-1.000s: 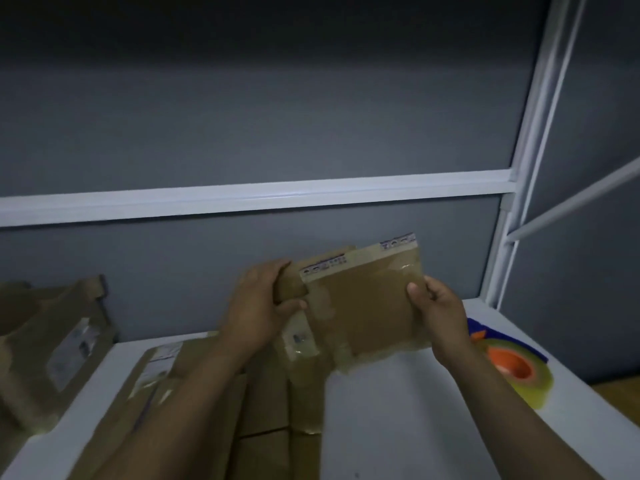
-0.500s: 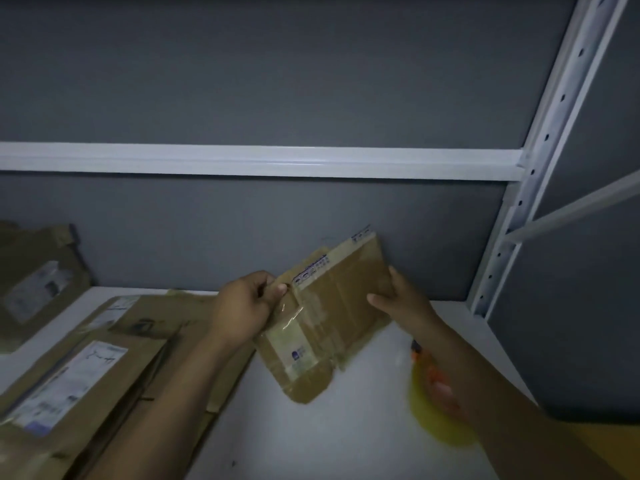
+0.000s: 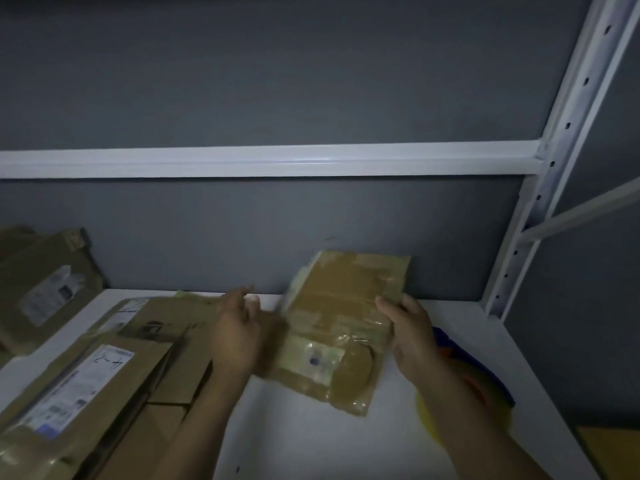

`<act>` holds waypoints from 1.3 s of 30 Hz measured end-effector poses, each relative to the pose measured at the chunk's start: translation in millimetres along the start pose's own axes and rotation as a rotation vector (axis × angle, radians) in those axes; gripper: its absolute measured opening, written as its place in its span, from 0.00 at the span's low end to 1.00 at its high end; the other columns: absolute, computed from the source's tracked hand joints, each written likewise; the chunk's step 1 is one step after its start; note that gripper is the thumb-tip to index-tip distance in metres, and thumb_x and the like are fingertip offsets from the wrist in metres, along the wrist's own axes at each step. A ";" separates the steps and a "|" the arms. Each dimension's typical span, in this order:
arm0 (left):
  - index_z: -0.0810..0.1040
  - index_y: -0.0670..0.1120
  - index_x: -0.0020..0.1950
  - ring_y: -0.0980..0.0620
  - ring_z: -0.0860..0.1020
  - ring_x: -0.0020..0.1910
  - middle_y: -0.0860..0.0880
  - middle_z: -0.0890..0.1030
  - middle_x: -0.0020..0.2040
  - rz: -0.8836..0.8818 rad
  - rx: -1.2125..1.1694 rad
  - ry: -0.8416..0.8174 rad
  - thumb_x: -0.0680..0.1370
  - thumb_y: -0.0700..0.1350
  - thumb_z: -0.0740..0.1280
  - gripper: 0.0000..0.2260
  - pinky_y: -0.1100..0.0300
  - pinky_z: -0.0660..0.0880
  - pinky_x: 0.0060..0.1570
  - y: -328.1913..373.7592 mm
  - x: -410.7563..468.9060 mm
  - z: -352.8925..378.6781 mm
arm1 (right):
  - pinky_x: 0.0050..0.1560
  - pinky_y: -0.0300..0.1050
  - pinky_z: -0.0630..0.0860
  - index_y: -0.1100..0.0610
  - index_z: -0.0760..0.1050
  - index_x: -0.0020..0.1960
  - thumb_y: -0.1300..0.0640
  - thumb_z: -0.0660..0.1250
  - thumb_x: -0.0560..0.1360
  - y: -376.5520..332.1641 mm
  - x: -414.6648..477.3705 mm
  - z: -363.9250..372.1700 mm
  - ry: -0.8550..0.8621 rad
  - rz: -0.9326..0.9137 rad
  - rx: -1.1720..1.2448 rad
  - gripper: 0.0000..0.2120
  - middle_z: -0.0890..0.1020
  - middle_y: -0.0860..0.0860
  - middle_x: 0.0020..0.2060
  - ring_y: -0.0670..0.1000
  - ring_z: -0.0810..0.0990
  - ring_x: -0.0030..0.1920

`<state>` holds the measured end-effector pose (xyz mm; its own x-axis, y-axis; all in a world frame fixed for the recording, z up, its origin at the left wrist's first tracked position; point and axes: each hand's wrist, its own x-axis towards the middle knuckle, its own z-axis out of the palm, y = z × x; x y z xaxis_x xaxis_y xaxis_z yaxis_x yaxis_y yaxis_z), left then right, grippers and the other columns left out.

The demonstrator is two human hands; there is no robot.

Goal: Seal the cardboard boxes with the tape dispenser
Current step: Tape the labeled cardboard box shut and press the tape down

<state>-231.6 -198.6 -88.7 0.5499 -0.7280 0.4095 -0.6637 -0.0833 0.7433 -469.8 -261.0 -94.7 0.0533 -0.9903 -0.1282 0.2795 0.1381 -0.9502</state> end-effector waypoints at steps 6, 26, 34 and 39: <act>0.65 0.65 0.69 0.75 0.71 0.59 0.67 0.72 0.63 0.086 -0.338 -0.733 0.74 0.65 0.64 0.25 0.75 0.66 0.59 53.5 -32.0 16.4 | 0.56 0.60 0.78 0.52 0.73 0.63 0.51 0.66 0.77 -26.3 -6.7 14.3 -0.114 0.054 -0.065 0.16 0.82 0.54 0.53 0.56 0.82 0.53; 0.77 0.56 0.60 0.55 0.79 0.34 0.57 0.80 0.42 0.303 -0.279 -0.458 0.74 0.46 0.73 0.16 0.65 0.75 0.40 66.2 -6.0 17.2 | 0.36 0.46 0.80 0.58 0.71 0.44 0.63 0.67 0.74 -42.5 -23.5 15.6 -0.106 -0.028 -0.465 0.05 0.78 0.55 0.39 0.52 0.80 0.40; 0.75 0.54 0.66 0.56 0.76 0.39 0.53 0.77 0.42 0.519 -0.126 -0.286 0.79 0.35 0.62 0.19 0.67 0.70 0.39 50.9 19.3 12.1 | 0.45 0.56 0.81 0.60 0.70 0.48 0.64 0.65 0.73 -67.8 -16.7 -8.4 0.161 -0.073 -0.592 0.05 0.77 0.59 0.44 0.56 0.79 0.41; 0.80 0.57 0.52 0.52 0.77 0.44 0.52 0.76 0.46 0.350 -0.152 -0.502 0.81 0.41 0.57 0.15 0.58 0.73 0.48 40.8 27.7 13.6 | 0.29 0.44 0.77 0.62 0.70 0.58 0.65 0.68 0.72 -69.7 -15.6 -13.6 0.115 -0.036 -0.596 0.16 0.76 0.59 0.39 0.52 0.79 0.27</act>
<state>-250.4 -231.5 -54.2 -0.0162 -0.9284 0.3712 -0.6617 0.2882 0.6921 -503.1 -255.4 -30.3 -0.0594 -0.9941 -0.0912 -0.3075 0.1051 -0.9457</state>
